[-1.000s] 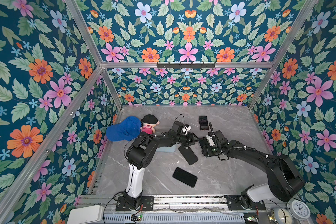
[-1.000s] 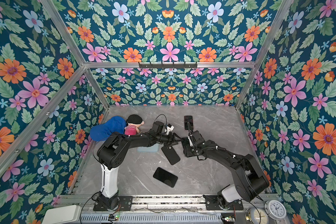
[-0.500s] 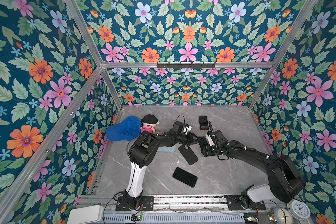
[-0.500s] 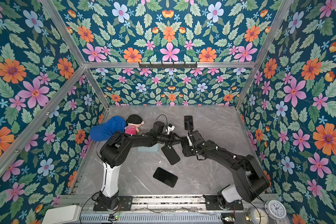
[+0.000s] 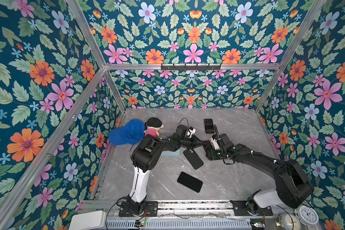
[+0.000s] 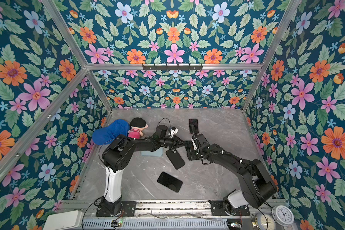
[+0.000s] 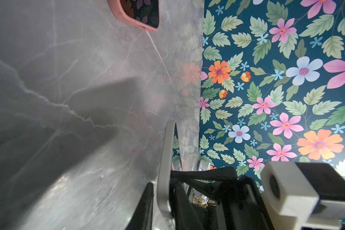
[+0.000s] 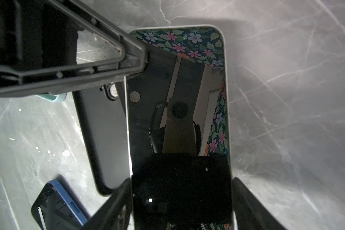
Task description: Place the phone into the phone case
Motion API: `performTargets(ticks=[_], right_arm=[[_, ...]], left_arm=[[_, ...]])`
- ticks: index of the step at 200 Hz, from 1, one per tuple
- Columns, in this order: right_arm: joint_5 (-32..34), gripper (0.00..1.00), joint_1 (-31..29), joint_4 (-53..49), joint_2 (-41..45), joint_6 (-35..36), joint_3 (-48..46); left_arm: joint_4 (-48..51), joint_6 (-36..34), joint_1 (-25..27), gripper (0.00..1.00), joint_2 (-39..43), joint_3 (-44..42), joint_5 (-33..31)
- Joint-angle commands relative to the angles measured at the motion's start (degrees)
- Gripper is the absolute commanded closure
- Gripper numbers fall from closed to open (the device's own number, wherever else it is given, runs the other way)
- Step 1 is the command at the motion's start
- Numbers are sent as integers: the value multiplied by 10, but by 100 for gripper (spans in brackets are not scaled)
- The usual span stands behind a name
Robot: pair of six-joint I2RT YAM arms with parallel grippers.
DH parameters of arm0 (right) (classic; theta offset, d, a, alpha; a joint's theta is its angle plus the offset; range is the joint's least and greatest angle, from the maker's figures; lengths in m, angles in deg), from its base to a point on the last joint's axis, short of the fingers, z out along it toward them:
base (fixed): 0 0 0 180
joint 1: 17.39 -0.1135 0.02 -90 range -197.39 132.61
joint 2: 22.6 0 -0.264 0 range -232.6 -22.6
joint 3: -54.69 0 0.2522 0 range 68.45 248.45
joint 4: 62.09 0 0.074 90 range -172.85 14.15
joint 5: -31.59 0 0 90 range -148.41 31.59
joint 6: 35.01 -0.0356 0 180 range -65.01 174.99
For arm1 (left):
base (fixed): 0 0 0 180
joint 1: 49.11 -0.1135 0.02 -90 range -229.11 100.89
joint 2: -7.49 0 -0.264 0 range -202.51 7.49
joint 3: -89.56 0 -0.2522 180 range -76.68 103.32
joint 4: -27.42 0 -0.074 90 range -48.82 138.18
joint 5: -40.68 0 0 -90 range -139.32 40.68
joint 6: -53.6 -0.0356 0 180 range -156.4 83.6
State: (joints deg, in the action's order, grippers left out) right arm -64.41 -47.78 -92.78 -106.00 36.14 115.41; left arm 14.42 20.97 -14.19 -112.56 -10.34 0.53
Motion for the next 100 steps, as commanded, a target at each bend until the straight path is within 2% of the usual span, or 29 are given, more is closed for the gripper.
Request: performTargets(ticks=[1,61,100], right_arm=[[-1,46,-1,7,-1,7,4],[-7,42,-1,0,-6,15,8],[-6,24,-1,-23,6,10,16]], left_arm=[[-23,8,0,82,3,-4,8],[-62,32,0,90,6,-22,8],[-115,66,0,94,15,-49,-3]])
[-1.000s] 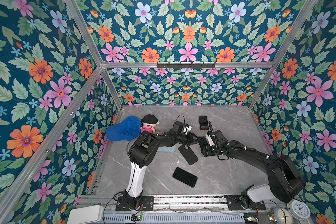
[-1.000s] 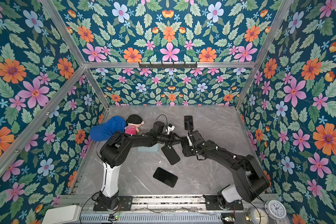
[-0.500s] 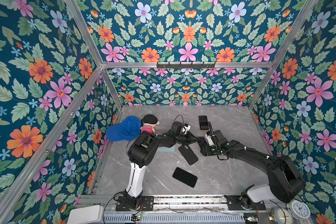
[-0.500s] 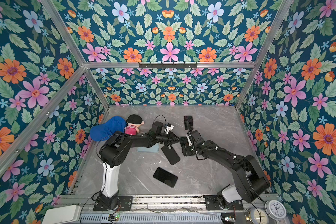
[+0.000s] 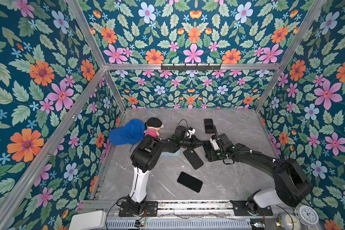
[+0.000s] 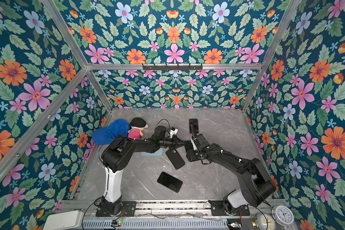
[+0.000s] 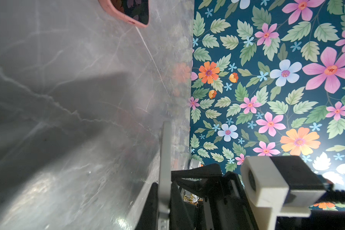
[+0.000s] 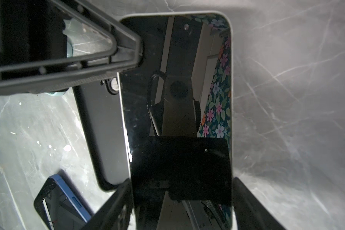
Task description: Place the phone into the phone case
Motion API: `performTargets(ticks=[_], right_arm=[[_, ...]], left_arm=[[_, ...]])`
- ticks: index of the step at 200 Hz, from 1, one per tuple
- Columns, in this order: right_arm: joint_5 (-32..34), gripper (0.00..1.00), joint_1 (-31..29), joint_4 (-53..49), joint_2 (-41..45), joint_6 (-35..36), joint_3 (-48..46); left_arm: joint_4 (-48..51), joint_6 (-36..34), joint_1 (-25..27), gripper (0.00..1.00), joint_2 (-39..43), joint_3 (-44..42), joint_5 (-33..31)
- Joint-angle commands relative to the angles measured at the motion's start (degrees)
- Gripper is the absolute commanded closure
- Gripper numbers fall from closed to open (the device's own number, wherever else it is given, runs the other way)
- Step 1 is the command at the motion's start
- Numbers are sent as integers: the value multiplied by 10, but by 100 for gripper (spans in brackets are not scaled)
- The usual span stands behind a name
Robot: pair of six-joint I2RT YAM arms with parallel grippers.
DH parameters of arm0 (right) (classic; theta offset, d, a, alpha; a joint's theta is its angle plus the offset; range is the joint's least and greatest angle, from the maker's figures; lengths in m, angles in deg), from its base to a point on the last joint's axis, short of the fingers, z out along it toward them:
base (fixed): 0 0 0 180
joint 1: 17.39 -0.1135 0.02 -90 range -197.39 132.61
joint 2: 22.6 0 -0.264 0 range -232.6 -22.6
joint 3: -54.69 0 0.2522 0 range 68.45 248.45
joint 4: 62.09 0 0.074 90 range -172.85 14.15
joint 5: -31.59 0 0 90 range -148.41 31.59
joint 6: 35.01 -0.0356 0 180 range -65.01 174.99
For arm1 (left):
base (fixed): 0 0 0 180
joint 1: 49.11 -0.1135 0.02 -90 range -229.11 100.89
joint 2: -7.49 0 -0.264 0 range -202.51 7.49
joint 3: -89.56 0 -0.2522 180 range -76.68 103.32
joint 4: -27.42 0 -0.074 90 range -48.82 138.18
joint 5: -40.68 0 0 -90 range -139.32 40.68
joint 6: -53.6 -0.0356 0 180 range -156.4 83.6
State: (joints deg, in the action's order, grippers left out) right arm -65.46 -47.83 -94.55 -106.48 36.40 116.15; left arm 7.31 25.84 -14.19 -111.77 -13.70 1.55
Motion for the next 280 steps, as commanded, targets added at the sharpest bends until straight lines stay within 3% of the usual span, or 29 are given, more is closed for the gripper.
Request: performTargets(ticks=[1,26,84,107,140,201,224,280], right_arm=[[4,24,-1,-6,11,8,9],[-22,16,-1,-23,35,-26,10],[-74,18,6,26,198,-264,-63],[-130,21,43,149,276,-368,-146],[-220,27,110,424,316,-503,-278],[-256,33,157,587,277,-566,-323],[-286,35,183,600,249,-563,-311],[-296,37,185,645,186,-559,-300]], left_arm=[[-46,18,0,94,8,-16,-14],[-116,58,-1,95,14,-41,-15],[-242,129,-1,100,27,-85,-54],[-282,157,-2,100,33,-98,-75],[-319,189,-1,100,38,-109,-95],[-415,266,-11,100,20,-116,-105],[-448,295,-21,100,14,-115,-102],[-441,292,-31,100,31,-114,-103]])
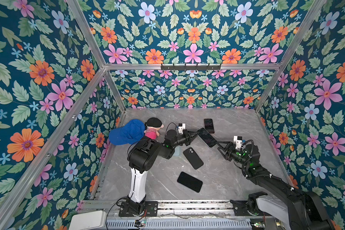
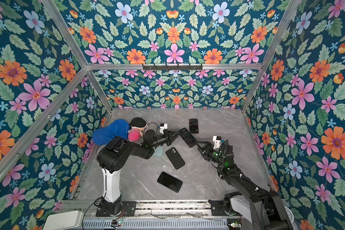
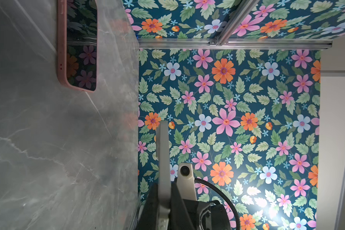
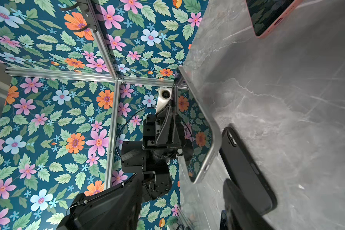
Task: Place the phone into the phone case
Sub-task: 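Raise the bare phone upright between both grippers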
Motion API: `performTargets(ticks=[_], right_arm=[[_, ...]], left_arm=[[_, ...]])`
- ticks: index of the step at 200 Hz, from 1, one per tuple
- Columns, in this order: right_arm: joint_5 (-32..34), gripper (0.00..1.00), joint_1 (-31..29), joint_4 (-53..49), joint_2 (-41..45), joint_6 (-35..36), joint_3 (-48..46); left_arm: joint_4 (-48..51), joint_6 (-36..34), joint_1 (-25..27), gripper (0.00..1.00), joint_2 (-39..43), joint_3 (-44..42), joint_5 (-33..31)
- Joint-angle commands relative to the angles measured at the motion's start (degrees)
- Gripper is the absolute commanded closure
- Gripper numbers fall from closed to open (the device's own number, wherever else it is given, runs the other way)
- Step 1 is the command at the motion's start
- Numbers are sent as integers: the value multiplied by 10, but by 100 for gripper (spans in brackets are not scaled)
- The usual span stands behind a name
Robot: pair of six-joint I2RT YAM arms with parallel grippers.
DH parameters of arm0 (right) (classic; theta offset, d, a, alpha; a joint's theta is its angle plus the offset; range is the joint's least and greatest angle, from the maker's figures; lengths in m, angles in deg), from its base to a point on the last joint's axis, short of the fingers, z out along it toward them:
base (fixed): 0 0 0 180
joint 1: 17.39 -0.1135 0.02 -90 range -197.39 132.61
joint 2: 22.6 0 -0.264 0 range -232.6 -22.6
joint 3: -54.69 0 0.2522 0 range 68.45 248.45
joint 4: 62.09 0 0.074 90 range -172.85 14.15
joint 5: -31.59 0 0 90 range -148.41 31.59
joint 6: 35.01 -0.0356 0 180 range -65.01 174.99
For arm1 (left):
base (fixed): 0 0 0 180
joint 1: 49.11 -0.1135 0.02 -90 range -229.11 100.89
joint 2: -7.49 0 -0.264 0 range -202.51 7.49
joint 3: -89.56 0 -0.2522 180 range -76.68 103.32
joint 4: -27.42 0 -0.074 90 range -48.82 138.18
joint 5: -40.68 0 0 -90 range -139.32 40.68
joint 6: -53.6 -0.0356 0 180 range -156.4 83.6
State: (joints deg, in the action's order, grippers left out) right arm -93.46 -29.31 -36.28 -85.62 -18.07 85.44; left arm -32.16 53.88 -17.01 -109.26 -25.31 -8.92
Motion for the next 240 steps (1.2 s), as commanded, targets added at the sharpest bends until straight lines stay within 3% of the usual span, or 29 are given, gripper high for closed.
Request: performTargets(ticks=[1,34,94,191,205,223,240], right_arm=[[-17,37,0,64,-24,-15,8],[-30,41,0,124,-70,-30,16],[-40,59,0,223,-136,-61,9],[-41,85,0,206,-135,-63,13],[-40,92,0,192,-129,-61,13],[-39,94,0,167,-120,-54,14],[-38,96,-1,146,-110,-46,14]], left_arm=[[-47,12,-3,100,6,2,2],[-70,28,-3,100,-5,5,0],[-73,31,-3,100,-5,5,6],[-57,12,-3,100,5,-2,5],[-50,4,-2,98,8,-2,4],[-32,-12,-2,94,16,-6,5],[-17,-27,-2,80,28,-18,5]])
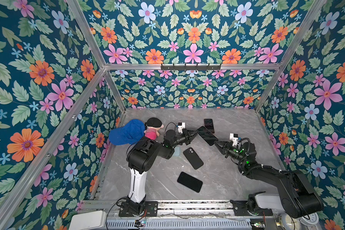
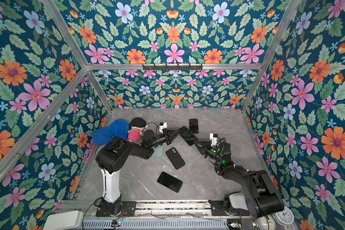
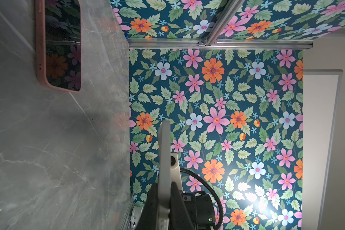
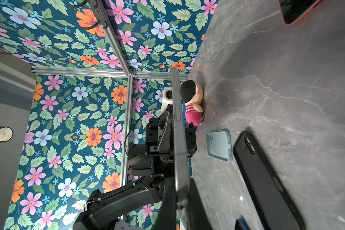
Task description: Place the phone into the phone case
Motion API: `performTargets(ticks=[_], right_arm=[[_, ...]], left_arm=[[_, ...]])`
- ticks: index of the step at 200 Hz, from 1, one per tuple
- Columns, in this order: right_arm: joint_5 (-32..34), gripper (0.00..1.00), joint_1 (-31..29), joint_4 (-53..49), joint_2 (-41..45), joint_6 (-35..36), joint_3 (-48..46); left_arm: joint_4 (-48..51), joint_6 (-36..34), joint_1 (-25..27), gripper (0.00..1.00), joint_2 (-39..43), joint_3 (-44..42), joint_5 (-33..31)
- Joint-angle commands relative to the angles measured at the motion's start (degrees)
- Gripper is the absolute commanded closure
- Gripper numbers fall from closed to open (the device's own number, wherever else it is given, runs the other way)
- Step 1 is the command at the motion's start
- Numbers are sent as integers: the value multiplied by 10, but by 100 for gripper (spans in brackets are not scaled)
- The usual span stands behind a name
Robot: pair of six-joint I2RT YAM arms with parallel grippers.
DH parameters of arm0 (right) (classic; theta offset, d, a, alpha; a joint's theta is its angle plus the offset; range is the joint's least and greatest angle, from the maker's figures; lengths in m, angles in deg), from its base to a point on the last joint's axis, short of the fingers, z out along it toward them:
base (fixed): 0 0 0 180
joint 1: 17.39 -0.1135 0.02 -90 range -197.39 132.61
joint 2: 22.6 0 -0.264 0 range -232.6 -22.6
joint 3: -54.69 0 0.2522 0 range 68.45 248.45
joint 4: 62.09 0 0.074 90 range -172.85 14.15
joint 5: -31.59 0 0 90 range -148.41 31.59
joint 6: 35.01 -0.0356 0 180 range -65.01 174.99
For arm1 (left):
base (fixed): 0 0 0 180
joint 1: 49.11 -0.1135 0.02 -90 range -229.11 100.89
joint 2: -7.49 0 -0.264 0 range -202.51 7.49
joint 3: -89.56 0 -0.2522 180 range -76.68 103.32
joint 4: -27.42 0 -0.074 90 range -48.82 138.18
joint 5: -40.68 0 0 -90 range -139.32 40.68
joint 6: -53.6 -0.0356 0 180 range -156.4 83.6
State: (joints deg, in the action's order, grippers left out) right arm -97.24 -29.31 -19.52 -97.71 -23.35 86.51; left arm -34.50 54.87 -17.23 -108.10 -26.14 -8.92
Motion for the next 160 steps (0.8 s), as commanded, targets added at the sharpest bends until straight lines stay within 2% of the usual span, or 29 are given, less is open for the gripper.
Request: performTargets(ticks=[1,34,56,103,146,160], right_arm=[[0,96,0,-24,11,8,3],[0,99,0,-83,30,33,4],[-7,100,-1,-107,31,45,7],[-26,100,-1,-122,20,61,17],[-31,100,-1,-122,16,61,14],[-36,100,-2,-125,13,62,17]], left_arm=[[7,-38,0,79,17,-11,5],[70,-85,-6,47,64,-59,14],[147,-135,-14,34,109,-102,14],[373,-255,-13,27,189,-125,25],[645,-370,12,24,246,-87,-8],[695,-384,22,23,261,-82,-21]])
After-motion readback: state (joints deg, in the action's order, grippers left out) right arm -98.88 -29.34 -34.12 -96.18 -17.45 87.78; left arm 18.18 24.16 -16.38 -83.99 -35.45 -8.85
